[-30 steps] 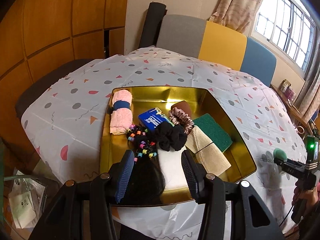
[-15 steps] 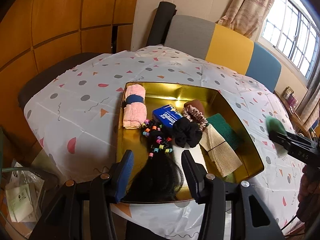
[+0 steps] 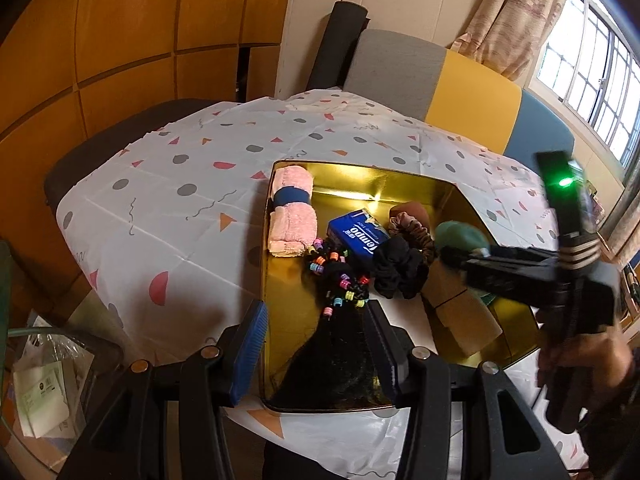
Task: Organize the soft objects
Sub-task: 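Carry the green-capped bottle into the gold tray and open the right tool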
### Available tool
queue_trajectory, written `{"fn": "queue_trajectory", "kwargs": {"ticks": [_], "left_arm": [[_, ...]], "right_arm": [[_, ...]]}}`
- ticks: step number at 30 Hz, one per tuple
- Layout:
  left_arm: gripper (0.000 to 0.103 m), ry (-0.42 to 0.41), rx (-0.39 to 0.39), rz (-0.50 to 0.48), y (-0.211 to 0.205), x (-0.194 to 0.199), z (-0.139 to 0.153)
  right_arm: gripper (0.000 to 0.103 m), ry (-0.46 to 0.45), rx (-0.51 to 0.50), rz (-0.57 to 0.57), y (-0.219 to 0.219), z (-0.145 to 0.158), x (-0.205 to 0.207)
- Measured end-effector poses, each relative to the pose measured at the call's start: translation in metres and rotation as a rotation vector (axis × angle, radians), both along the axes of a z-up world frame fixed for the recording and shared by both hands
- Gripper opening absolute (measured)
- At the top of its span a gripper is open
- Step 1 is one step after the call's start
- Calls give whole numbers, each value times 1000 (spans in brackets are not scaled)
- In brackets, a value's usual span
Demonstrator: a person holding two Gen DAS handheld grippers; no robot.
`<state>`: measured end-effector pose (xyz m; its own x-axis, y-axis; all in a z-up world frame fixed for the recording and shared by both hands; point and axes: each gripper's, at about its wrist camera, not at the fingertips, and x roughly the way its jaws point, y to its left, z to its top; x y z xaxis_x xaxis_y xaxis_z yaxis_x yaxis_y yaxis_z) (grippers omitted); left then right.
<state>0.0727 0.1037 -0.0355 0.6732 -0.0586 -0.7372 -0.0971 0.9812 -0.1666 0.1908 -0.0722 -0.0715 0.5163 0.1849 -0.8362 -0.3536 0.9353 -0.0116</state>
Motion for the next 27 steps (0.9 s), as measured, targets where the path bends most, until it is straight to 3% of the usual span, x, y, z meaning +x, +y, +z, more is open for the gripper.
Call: {"fn": "queue_trajectory", "kwargs": {"ticks": [4,9,14,15,20,27], "left_arm": [[50,1,8,-1,-1,1,0],[52,-1,20,3,-4,-1,3],[58,-15,49,11,-8,-6,9],[58,-20,57,13,-9,-7,11],[58,-56,78,24,-15,-19,22],[58,-92,99,59,-31,-40,31]], "right_arm": [[58,-3,3,-8,1,-5,3],[70,-15,20,3,-2,0,-1],[71,-64,74,-10,-11,17,-16],[76,-76,82,-17,-13,21,-20],[86,-136,119,-66,-32,39,-49],[96,-206,69,-209,-62,47,-108]]}}
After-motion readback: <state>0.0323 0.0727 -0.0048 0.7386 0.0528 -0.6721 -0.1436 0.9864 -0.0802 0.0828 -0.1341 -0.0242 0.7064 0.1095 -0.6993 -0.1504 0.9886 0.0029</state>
